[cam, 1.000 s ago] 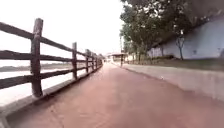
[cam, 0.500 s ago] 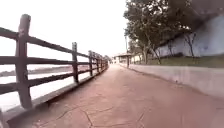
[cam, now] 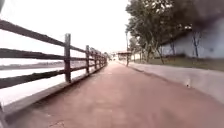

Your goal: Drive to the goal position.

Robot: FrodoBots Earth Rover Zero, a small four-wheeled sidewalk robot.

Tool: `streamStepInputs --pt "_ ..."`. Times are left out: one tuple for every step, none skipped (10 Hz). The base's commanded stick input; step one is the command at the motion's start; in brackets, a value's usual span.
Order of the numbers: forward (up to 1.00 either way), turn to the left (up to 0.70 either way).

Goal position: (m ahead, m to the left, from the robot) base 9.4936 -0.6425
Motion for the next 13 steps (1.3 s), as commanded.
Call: streamStepInputs --pt "1.0 0.0" --pt "1.0 0.0" --pt "1.0 0.0" --pt "1.0 0.0" --pt "1.0 0.0" --pt "1.0 0.0" --pt "1.0 0.0" --pt "1.0 0.0" --pt "1.0 0.05" --pt "1.0 0.34" --pt "1.0 0.01" --pt "1.0 0.0" --pt "1.0 0.0"
